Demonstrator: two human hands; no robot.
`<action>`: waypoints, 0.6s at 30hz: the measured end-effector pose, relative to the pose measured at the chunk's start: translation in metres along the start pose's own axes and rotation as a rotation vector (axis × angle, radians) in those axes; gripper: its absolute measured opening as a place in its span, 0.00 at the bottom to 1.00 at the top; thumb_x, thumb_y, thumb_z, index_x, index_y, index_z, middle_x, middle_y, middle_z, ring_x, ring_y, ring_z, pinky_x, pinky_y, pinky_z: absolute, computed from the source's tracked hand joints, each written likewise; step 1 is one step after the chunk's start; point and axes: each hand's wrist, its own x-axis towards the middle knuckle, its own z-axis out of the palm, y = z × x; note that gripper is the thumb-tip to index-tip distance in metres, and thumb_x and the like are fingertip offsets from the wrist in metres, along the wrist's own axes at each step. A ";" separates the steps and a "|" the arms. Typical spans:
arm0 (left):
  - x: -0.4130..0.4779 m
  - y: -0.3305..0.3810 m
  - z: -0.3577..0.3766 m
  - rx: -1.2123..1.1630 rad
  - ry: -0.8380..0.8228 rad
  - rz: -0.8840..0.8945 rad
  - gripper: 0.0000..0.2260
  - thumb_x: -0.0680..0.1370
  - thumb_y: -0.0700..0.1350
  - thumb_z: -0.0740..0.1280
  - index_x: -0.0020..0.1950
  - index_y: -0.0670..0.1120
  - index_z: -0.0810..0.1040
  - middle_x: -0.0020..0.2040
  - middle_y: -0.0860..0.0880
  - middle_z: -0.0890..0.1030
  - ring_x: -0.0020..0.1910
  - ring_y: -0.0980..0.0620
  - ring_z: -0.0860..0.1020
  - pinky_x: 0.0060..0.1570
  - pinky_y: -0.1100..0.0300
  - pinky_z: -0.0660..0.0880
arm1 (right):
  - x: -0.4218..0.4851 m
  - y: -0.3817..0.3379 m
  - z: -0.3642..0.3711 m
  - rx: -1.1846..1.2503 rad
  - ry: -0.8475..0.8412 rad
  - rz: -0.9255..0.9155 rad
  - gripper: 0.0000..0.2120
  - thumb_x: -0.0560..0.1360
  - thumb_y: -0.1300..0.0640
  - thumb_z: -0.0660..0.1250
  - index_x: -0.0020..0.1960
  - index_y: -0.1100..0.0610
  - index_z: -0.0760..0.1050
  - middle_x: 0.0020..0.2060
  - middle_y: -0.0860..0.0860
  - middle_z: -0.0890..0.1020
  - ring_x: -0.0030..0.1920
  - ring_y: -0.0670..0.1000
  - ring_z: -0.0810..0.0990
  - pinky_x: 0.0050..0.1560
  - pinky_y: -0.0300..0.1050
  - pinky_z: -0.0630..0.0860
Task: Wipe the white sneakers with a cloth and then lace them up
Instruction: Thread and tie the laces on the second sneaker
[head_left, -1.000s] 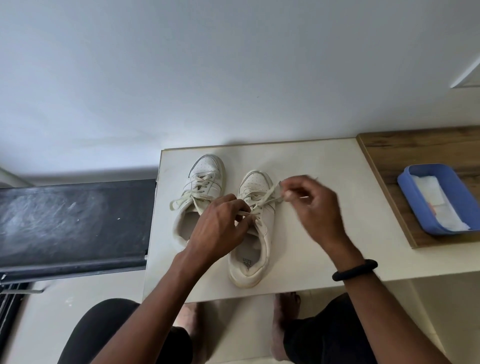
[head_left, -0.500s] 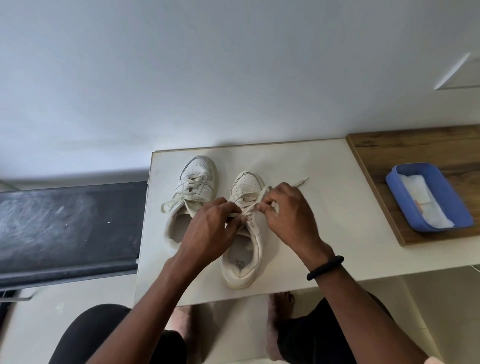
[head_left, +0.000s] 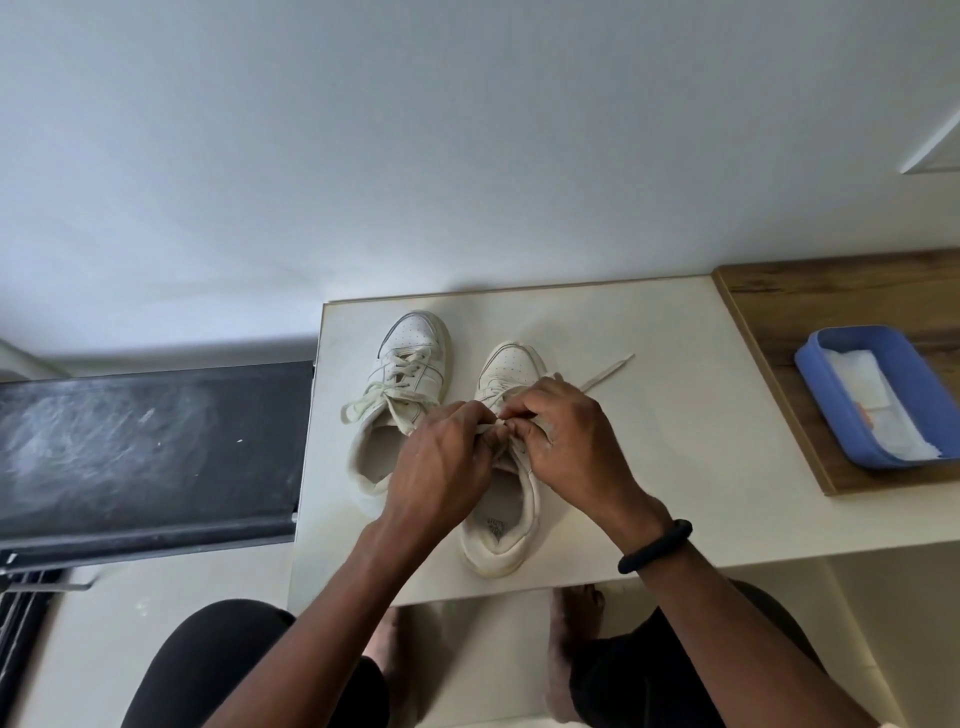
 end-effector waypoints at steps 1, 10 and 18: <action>-0.001 0.001 0.001 -0.001 0.011 -0.011 0.08 0.81 0.51 0.67 0.48 0.47 0.80 0.42 0.51 0.81 0.44 0.49 0.77 0.43 0.50 0.75 | 0.001 0.000 0.000 -0.006 -0.006 0.013 0.05 0.74 0.61 0.73 0.48 0.53 0.81 0.44 0.47 0.81 0.48 0.51 0.79 0.47 0.52 0.79; -0.006 0.008 0.004 0.027 0.090 -0.103 0.05 0.80 0.46 0.68 0.52 0.45 0.78 0.47 0.46 0.83 0.47 0.45 0.79 0.41 0.52 0.72 | -0.003 -0.007 -0.009 0.159 -0.178 0.134 0.08 0.73 0.60 0.75 0.50 0.51 0.83 0.49 0.42 0.78 0.54 0.43 0.78 0.55 0.41 0.77; -0.007 0.009 0.006 0.011 0.119 -0.001 0.07 0.80 0.46 0.69 0.56 0.46 0.77 0.49 0.47 0.83 0.49 0.46 0.79 0.42 0.57 0.71 | -0.001 -0.008 0.000 0.196 -0.117 0.297 0.03 0.76 0.57 0.73 0.49 0.55 0.84 0.47 0.47 0.77 0.50 0.44 0.78 0.50 0.36 0.73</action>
